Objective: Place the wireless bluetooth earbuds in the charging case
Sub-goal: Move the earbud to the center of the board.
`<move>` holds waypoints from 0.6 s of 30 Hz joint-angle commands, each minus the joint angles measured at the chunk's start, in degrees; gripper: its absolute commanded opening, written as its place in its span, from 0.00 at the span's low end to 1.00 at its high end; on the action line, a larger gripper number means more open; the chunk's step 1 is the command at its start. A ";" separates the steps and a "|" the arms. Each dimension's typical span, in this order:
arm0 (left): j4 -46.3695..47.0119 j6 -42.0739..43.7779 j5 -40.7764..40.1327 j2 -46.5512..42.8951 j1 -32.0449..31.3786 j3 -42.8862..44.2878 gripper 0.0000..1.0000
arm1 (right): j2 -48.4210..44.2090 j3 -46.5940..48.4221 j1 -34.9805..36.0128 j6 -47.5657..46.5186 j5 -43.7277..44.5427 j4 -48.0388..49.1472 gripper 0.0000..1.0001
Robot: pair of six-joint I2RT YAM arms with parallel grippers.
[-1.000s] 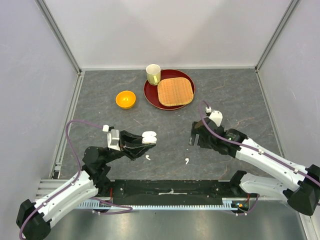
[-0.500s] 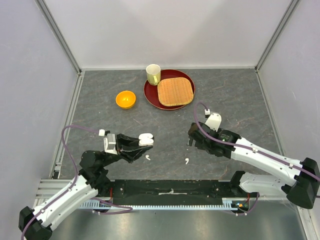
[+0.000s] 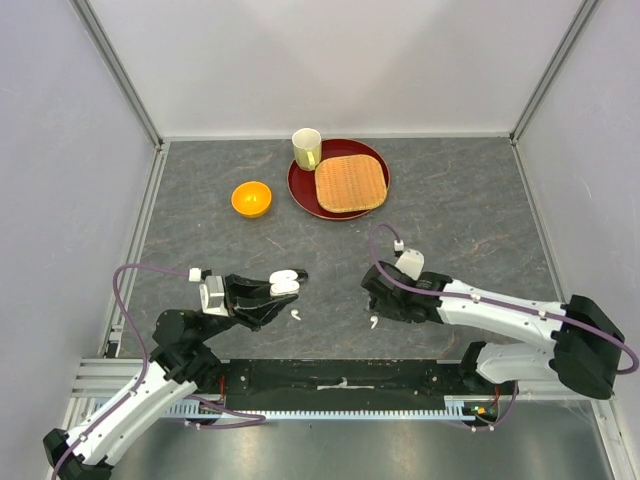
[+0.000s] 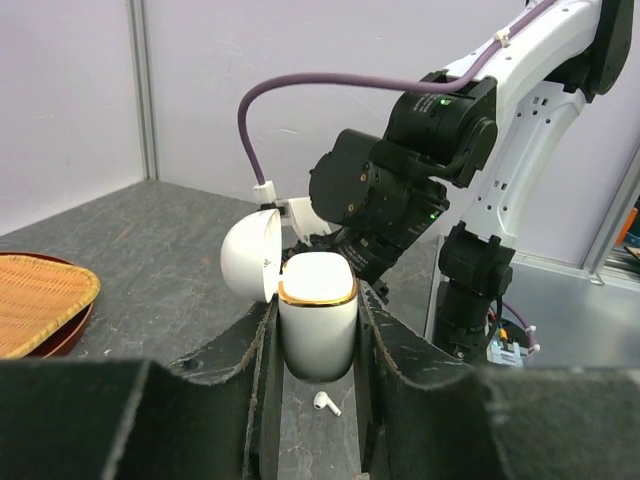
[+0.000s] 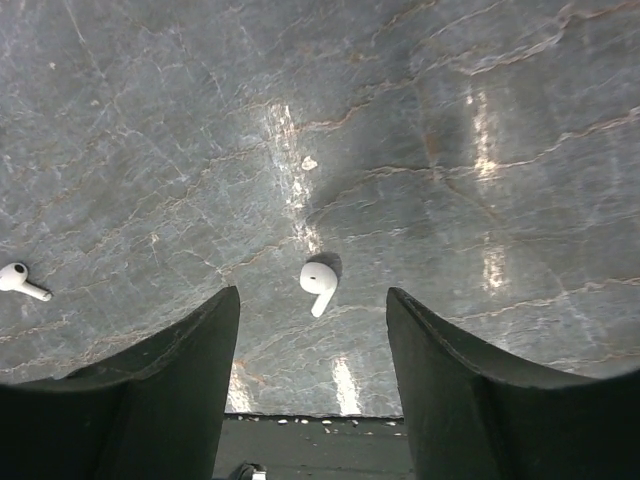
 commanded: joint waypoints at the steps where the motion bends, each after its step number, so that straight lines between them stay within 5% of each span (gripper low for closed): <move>1: -2.13 2.44 -1.94 -1.95 -0.21 -0.41 0.02 | 4.01 0.65 1.21 2.64 -1.02 3.39 0.64; 18: -3.02 2.97 -2.47 -1.16 -0.21 -0.50 0.02 | 11.49 1.00 2.36 1.67 -0.40 5.49 0.44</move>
